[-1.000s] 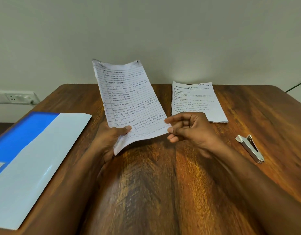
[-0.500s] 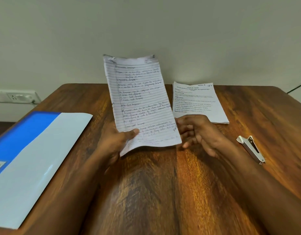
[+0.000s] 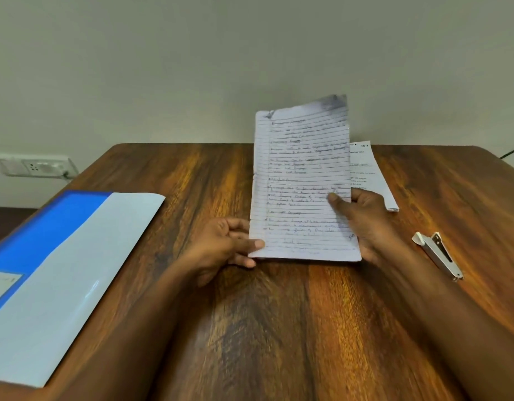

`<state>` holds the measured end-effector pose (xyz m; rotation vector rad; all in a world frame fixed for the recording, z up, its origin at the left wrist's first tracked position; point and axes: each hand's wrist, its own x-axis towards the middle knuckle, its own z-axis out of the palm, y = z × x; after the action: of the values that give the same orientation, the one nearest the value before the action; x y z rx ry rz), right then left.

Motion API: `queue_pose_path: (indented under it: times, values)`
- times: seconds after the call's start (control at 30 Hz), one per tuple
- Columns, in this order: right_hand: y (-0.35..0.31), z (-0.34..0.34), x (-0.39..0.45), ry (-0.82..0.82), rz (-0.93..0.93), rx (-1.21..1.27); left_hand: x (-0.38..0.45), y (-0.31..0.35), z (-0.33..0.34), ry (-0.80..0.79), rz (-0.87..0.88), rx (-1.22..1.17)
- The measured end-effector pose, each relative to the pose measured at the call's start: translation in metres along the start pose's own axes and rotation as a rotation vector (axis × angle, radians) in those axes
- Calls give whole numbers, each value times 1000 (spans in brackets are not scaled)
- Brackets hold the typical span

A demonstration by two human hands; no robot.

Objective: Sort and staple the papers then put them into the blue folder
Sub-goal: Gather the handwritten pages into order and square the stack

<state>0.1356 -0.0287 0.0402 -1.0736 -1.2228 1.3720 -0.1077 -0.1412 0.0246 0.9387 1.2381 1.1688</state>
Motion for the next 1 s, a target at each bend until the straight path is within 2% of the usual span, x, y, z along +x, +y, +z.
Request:
queue_pose_path:
  times: [0.27, 0.43, 0.67, 0.87, 1.0]
  values:
    - [2, -10, 9, -8, -70, -43, 3, -4, -2, 13, -25, 20]
    - [0, -14, 11, 10, -89, -31, -2, 0, -11, -122, -69, 103]
    - [6, -9, 8, -35, -91, -89, -1, 3, -7, -101, -31, 26]
    - [-5, -23, 15, 1, -103, -66, -4, -2, -8, -194, -62, 166]
    - [-7, -27, 14, -87, -92, -81, -4, 0, -9, -167, -18, 105]
